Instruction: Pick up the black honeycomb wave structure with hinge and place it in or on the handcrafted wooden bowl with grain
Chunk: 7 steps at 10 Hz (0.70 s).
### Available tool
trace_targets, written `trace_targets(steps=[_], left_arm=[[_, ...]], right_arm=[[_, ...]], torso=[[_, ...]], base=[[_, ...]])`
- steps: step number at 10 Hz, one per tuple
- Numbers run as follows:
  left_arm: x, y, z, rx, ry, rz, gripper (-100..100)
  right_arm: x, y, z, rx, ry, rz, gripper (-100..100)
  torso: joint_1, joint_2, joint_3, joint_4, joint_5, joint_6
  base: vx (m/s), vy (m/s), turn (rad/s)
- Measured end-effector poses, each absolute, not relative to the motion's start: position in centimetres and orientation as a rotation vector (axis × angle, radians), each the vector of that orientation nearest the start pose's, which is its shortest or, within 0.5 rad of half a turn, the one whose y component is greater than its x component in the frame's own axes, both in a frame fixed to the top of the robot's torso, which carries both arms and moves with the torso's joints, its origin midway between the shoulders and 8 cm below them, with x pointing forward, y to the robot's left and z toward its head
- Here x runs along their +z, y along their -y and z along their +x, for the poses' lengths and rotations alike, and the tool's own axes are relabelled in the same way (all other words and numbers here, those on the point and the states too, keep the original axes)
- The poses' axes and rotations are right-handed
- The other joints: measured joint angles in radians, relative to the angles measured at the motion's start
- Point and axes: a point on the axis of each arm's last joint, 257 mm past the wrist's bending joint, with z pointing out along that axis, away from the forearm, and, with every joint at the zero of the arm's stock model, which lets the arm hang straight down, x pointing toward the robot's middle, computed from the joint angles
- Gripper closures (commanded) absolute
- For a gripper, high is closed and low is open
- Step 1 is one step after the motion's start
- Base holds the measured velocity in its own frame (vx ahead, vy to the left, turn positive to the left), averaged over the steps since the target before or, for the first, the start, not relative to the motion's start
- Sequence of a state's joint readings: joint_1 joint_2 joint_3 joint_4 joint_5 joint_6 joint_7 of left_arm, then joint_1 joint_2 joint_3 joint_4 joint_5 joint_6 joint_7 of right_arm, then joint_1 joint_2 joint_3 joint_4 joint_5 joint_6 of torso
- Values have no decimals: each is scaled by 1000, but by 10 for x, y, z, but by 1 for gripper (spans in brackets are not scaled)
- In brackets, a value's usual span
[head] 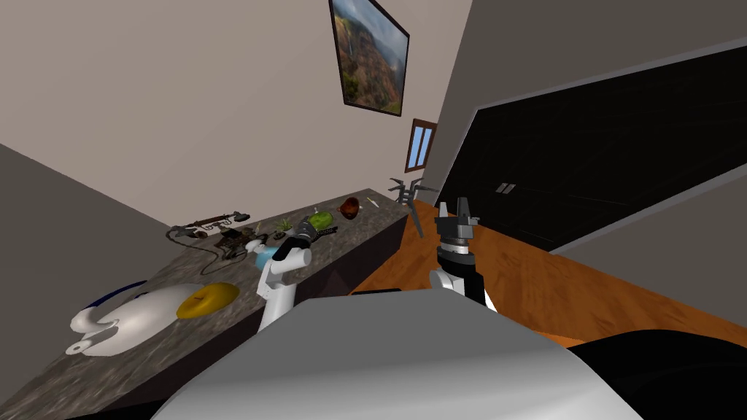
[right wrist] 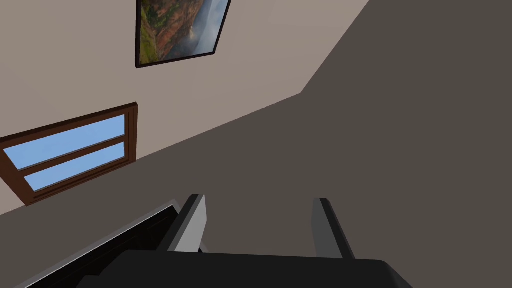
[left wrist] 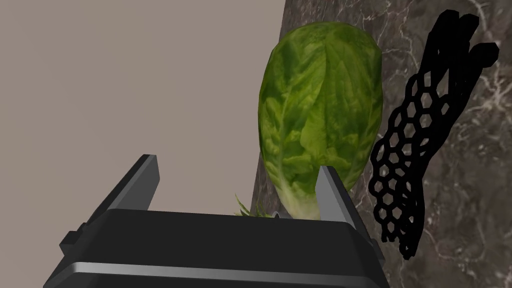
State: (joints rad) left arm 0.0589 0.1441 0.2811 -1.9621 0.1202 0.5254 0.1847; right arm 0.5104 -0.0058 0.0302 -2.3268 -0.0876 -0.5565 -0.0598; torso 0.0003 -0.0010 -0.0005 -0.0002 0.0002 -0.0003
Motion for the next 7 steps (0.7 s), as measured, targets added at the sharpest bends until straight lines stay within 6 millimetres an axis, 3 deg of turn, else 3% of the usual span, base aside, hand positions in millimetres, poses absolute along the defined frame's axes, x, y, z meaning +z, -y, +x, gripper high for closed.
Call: trace_targets(steps=[7], left_arm=[[-216, -424, 487, -897, -1072, -1713, -100]], right_arm=[[51, 278, 323, 1460, -479, 656, 0]], torso=[[0, 0, 0, 0, 0, 0]], base=[[8, 1, -86]])
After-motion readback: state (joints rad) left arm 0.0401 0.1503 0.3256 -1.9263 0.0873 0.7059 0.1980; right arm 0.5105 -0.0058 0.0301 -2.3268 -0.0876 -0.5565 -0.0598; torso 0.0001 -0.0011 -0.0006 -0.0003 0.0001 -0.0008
